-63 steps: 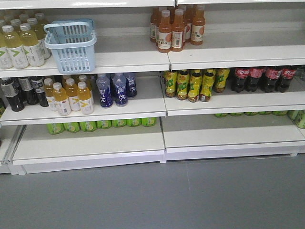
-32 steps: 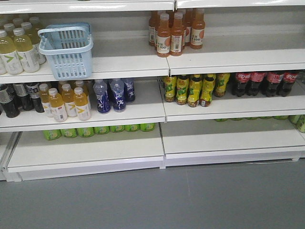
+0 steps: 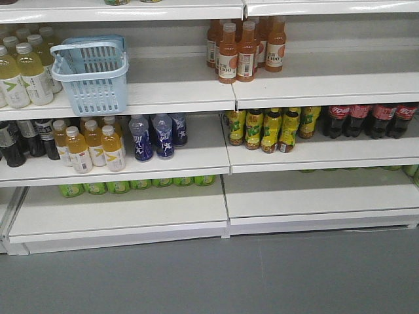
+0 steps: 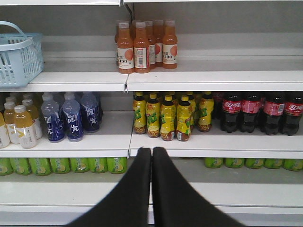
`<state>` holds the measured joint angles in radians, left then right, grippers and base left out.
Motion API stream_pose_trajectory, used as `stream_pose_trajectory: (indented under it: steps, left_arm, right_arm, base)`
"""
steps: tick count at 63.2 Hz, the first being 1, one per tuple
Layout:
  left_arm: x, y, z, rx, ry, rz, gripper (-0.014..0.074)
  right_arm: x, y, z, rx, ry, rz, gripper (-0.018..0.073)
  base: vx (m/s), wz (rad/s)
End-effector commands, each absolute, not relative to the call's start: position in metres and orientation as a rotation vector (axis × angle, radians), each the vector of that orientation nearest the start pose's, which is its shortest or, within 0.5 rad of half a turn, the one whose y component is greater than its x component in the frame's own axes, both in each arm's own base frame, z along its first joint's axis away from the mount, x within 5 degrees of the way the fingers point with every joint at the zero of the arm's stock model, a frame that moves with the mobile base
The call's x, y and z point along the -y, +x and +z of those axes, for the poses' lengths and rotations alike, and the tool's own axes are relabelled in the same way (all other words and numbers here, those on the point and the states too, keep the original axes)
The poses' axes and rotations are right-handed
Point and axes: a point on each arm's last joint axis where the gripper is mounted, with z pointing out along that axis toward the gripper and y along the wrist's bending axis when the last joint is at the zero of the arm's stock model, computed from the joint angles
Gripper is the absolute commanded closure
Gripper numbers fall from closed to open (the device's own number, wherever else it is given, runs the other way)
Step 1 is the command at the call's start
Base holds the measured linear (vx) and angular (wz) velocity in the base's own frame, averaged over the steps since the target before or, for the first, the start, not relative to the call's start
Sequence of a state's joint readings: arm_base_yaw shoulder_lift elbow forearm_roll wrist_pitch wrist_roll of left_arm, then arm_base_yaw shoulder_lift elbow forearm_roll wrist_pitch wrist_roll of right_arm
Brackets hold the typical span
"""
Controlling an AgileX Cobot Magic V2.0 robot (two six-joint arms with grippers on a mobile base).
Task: Place coke in basket with both arms
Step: 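Drive closer and align the left gripper with the light-blue basket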
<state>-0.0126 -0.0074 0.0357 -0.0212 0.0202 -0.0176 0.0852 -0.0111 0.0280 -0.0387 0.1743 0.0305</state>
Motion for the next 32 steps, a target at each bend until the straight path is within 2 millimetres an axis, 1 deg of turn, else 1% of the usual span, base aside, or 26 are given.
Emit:
stream_pose_trajectory:
  steps: [1,32]
  left_arm:
    - [0.0009,0.0532,0.2186,-1.408,-0.018,-0.051,0.0603]
    - [0.0009,0.0532,0.2186,-1.408,-0.018,-0.051,0.0603]
  right_arm:
    - [-0.0043,0.0560,0.1934,-1.594,-0.077,0.048,0.0569]
    - [-0.0043,0.0560,0.1933,-1.595,-0.077,0.048,0.0569]
  base:
    - [0.06,0.03]
    - [0.06,0.02]
